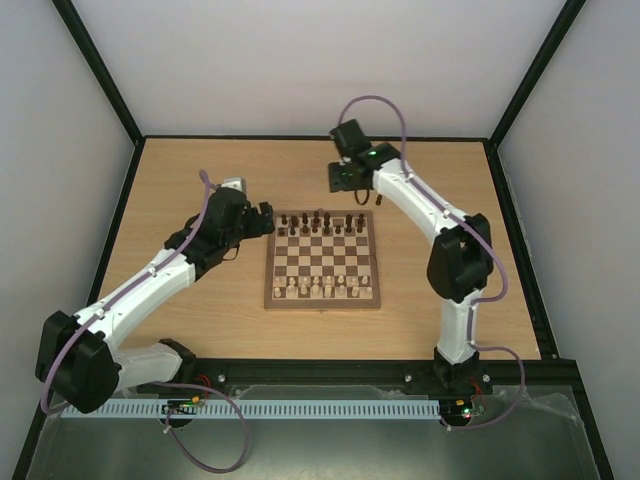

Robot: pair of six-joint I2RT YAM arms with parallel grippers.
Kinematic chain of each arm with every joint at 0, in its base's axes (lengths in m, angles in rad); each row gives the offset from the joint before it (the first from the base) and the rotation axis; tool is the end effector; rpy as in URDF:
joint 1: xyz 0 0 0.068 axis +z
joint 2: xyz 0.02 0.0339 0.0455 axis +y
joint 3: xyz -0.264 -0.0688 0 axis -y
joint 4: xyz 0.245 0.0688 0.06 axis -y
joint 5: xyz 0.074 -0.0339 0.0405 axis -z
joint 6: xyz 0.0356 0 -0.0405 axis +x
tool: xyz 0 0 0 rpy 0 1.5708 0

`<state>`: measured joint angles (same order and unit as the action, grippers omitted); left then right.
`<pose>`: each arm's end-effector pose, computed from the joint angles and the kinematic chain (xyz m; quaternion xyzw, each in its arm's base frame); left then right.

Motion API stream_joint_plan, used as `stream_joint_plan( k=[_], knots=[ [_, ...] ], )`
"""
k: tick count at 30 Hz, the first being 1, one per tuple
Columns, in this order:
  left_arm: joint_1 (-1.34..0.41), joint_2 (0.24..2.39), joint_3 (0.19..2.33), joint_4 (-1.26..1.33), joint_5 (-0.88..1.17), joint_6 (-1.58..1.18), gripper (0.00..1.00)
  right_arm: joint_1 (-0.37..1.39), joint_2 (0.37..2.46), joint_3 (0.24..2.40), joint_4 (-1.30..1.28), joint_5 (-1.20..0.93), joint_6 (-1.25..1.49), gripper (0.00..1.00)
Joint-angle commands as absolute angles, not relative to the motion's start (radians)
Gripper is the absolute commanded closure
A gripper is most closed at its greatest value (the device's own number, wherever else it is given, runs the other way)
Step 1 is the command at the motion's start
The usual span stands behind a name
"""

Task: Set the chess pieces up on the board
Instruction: Place the chess piece on the chessboard, then pick up the chess piece at the center of the board.

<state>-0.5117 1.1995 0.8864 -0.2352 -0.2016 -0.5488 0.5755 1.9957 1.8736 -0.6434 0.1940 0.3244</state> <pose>0.2378 -0.1254 0.2844 -0.0653 0.8666 -0.1705 0.4643 0.3878 0.2434 0.3083 -0.0770 0.9132 0.0894 0.3899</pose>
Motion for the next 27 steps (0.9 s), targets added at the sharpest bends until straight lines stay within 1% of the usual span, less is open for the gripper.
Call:
stream_joint_plan(
  k=[1, 4, 10, 17, 22, 27],
  knots=[
    [-0.517, 1.225, 0.93, -0.212, -0.155, -0.522, 0.01, 0.423, 1.952, 1.793, -0.629, 0.178, 0.356, 0.41],
    [-0.528, 1.237, 0.935, -0.21, -0.152, -0.522, 0.01, 0.355, 2.001, 1.809, -0.645, 0.189, 0.357, 0.38],
    [-0.535, 1.252, 0.933, -0.2, -0.154, -0.52, 0.01, 0.269, 2.106, 1.848, -0.653, 0.156, 0.351, 0.39],
    [-0.538, 1.265, 0.937, -0.199, -0.165, -0.524, 0.01, 0.258, 2.192, 1.881, -0.645, 0.141, 0.345, 0.4],
    [-0.538, 1.266, 0.933, -0.2, -0.175, -0.525, 0.01, 0.255, 2.248, 1.926, -0.658, 0.17, 0.347, 0.42],
    [-0.538, 1.27, 0.934, -0.199, -0.18, -0.524, 0.01, 0.255, 2.278, 1.942, -0.658, 0.162, 0.347, 0.47]
  ],
)
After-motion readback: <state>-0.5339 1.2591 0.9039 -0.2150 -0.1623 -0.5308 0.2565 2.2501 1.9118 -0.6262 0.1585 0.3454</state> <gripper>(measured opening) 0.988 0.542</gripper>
